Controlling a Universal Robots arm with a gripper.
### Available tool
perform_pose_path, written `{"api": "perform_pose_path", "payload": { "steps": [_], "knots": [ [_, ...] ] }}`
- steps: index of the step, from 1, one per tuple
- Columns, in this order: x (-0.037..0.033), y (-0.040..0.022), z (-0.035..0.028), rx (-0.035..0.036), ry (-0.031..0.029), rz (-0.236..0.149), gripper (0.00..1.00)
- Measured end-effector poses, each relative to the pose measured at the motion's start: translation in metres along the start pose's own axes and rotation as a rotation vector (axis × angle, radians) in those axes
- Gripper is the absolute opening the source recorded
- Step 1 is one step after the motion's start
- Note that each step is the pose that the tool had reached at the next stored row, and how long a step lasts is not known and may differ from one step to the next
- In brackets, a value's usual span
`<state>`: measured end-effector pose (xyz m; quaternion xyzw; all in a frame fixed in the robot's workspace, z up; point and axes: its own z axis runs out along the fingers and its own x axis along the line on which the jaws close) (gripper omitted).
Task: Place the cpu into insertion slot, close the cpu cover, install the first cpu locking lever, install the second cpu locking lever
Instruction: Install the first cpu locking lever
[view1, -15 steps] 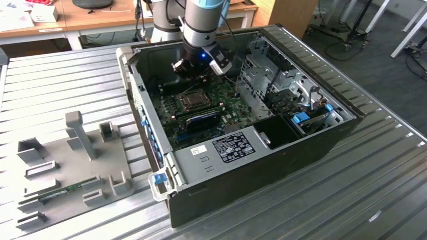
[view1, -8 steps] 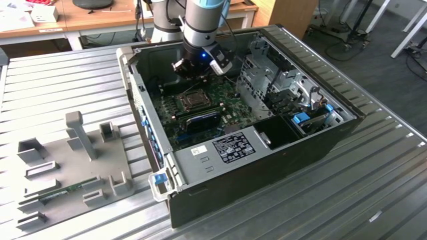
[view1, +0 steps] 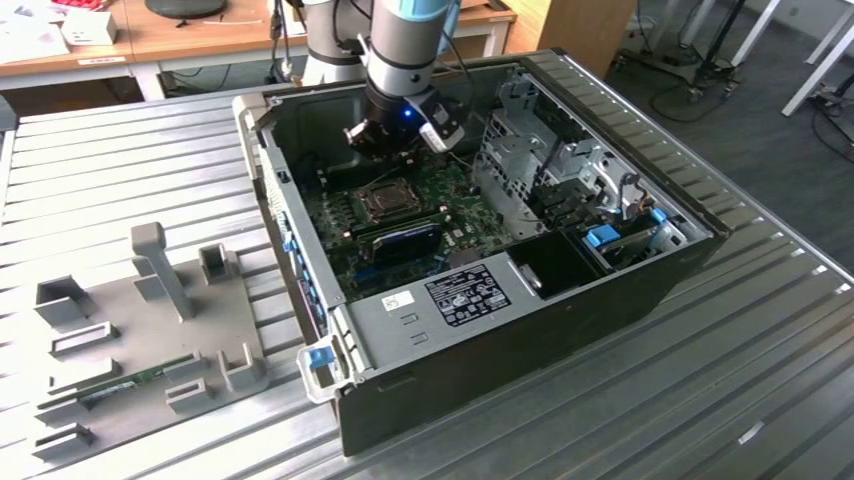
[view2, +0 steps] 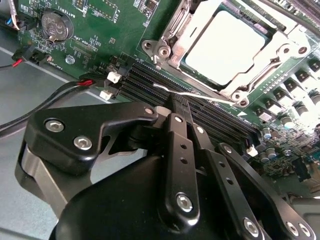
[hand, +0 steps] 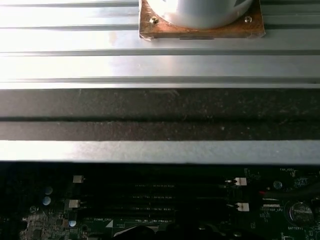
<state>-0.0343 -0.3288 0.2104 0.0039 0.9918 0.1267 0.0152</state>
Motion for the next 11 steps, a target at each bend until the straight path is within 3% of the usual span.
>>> {"api": "perform_pose_path", "payload": {
  "steps": [11],
  "knots": [
    [-0.001,-0.0019,-0.0007,-0.0004,-0.0002,0.0,0.1]
  ]
}}
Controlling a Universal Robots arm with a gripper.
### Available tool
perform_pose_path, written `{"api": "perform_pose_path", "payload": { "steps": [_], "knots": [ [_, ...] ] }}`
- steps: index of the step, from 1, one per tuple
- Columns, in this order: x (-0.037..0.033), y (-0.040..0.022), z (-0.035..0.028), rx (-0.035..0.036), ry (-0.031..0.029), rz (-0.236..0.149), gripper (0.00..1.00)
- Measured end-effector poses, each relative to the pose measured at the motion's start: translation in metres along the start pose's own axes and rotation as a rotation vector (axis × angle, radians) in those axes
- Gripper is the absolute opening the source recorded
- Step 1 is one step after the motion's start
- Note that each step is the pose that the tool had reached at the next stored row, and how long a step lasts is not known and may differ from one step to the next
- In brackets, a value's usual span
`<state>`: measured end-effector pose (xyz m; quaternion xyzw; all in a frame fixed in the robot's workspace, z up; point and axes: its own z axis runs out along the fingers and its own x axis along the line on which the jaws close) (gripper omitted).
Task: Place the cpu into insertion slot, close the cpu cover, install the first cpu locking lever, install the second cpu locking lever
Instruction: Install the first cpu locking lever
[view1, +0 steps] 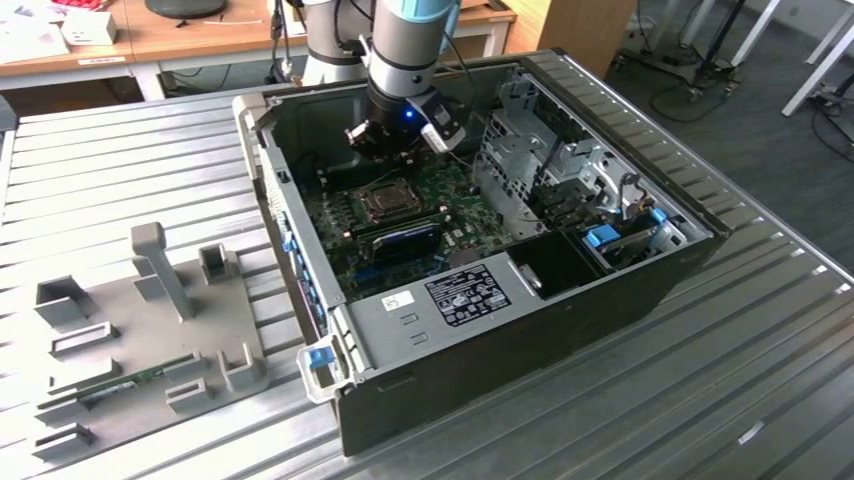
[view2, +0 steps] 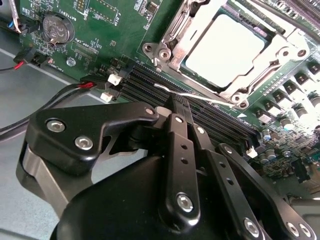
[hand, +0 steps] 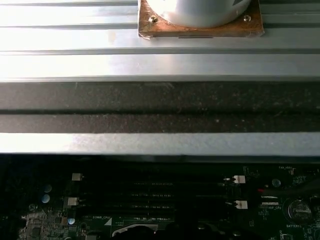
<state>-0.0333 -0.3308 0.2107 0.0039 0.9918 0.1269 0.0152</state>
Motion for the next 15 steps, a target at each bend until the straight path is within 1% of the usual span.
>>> {"api": "perform_pose_path", "payload": {
  "steps": [5,9,15],
  "knots": [
    [-0.0007,-0.0001,-0.0001,0.0,0.0002,0.0,0.1],
    [-0.003,-0.0001,0.0,0.0,0.0001,0.0,0.1],
    [-0.0031,-0.0004,0.0013,0.0,0.0,0.0,0.1]
  ]
}}
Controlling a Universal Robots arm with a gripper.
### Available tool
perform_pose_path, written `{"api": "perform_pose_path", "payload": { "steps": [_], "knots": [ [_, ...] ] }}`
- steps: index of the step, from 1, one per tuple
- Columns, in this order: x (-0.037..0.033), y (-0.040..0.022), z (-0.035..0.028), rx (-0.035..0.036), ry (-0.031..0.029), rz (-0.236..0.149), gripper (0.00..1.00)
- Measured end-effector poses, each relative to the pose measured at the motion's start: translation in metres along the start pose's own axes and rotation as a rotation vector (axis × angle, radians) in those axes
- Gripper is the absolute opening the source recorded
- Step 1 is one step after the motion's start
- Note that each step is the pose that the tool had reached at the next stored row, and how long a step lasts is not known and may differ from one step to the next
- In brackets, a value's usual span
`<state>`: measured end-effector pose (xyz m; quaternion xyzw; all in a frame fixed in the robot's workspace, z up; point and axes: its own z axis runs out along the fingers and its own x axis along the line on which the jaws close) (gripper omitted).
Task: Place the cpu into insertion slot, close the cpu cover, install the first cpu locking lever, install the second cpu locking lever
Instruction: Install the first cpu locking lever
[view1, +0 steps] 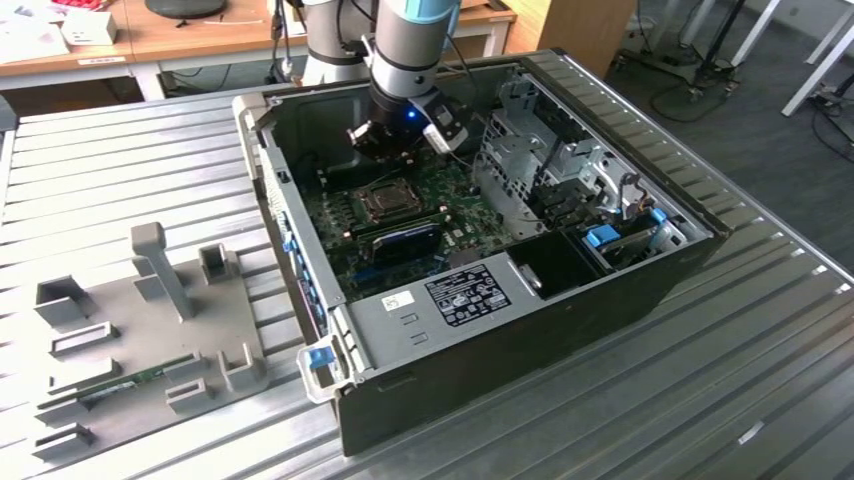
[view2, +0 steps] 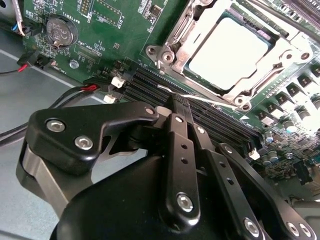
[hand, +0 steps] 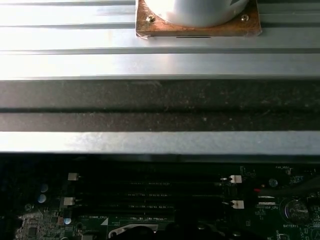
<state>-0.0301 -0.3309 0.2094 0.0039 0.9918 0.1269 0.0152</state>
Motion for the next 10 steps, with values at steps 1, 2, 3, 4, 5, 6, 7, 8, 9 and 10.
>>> {"api": "perform_pose_path", "payload": {
  "steps": [1,2,3,4,5,6,7,8,9,10],
  "knots": [
    [0.0,-0.0002,0.0005,0.0001,0.0,0.0,0.1],
    [0.0001,-0.0003,0.0011,0.0,0.0,0.0,0.1],
    [0.0001,-0.0005,0.0017,0.0001,0.0,0.0,0.1],
    [0.0001,-0.0006,0.0021,0.0001,0.0001,0.0,0.1],
    [0.0001,-0.0007,0.0026,0.0001,0.0001,0.0,0.1],
    [0.0001,-0.0009,0.0031,0.0001,0.0001,0.0,0.1],
    [0.0001,-0.001,0.0037,0.0001,0.0001,0.0,0.1],
    [0.0001,-0.0011,0.0041,0.0001,0.0001,0.0,0.1],
    [0.0002,-0.0012,0.0042,0.0003,0.0001,0.0,0.1],
    [0.0002,-0.0012,0.0042,0.0003,0.0002,0.0,0.1]
  ]
}}
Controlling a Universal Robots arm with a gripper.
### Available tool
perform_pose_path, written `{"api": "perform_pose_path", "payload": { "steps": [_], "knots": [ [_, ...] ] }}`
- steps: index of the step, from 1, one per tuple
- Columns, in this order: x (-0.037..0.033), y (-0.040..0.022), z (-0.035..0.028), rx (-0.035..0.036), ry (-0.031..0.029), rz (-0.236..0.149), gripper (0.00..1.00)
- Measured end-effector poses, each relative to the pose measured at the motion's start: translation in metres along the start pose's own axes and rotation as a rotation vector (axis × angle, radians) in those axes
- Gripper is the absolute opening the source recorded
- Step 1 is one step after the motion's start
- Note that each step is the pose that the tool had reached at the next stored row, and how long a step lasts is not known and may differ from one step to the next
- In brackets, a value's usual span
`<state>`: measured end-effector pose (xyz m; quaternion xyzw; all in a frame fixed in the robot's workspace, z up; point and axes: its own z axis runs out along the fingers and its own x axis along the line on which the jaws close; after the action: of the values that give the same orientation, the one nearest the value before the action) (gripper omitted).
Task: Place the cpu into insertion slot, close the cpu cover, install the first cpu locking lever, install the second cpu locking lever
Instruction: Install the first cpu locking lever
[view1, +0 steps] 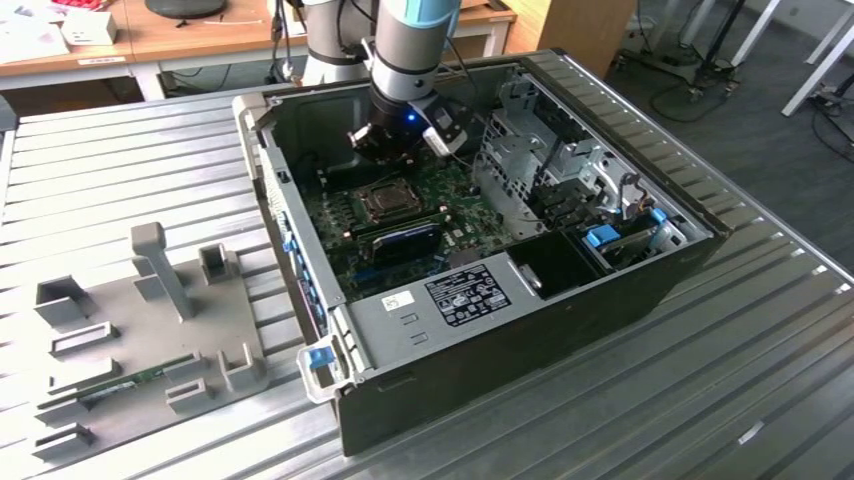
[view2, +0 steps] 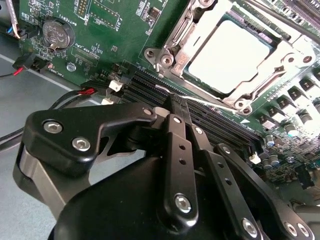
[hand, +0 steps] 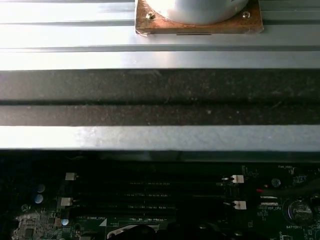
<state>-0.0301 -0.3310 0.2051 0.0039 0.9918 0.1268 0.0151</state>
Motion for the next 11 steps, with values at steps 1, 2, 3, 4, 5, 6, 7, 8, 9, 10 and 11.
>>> {"api": "perform_pose_path", "payload": {
  "steps": [1,2,3,4,5,6,7,8,9,10,11],
  "knots": [
    [0.0,0.0,0.0,0.0001,0.0,0.0,0.1],
    [0.0,0.0,0.0001,-0.0001,-0.0001,0.0,0.1],
    [0.0,0.0,0.0002,-0.0001,-0.0001,0.0,0.1],
    [0.0,0.0,0.0003,0.0,-0.0001,0.0,0.1],
    [0.0,-0.0001,0.0006,-0.0001,-0.0002,0.0,0.1],
    [0.0,-0.0002,0.0009,-0.0001,-0.0003,0.0,0.1],
    [0.0,-0.0003,0.0011,0.0001,-0.0002,0.0,0.1],
    [0.0,-0.0004,0.0013,0.0002,-0.0001,0.0,0.1],
    [0.0,-0.0004,0.0015,0.0003,-0.0001,0.0,0.1],
    [0.0,-0.0004,0.0015,0.0003,-0.0001,0.0,0.1],
    [0.0,-0.0004,0.0015,0.0004,0.0,0.0,0.1]
  ]
}}
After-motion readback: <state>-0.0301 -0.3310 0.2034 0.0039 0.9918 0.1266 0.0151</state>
